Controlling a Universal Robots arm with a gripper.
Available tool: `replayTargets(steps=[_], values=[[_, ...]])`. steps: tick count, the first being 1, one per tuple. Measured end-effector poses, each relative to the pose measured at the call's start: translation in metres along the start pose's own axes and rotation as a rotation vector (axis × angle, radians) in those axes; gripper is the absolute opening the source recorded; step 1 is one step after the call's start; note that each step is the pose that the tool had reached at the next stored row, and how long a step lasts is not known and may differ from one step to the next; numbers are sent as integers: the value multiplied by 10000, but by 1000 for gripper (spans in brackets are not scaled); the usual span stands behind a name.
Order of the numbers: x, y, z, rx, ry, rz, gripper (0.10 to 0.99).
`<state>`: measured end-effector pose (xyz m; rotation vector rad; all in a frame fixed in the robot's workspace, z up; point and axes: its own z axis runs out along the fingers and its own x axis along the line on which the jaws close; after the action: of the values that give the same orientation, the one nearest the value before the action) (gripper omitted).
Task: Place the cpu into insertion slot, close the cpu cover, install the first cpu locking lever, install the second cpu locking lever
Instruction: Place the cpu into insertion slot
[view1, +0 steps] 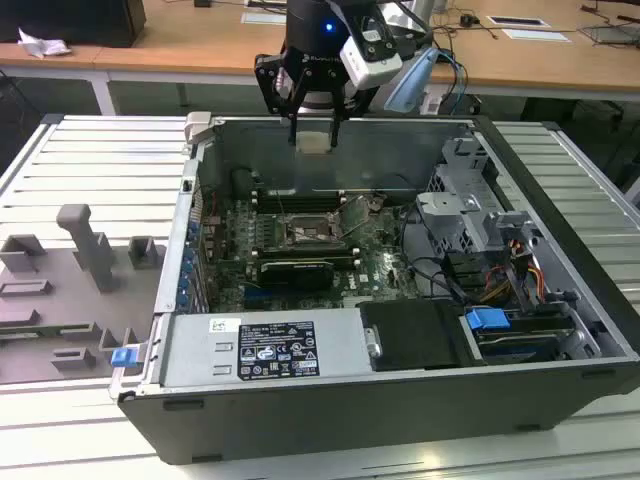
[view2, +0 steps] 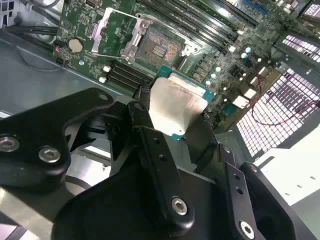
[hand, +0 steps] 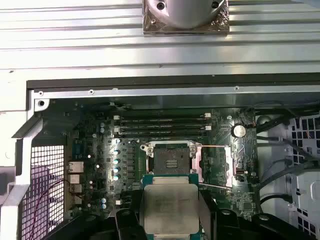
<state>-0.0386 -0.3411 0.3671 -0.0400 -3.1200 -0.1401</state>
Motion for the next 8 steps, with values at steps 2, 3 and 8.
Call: replayTargets(steps=[2, 3, 8], values=[[0, 0, 0, -5, -26, 291, 529], [0, 0, 1, -6, -35, 395, 529], [0, -1, 14, -6, -38, 471, 529]])
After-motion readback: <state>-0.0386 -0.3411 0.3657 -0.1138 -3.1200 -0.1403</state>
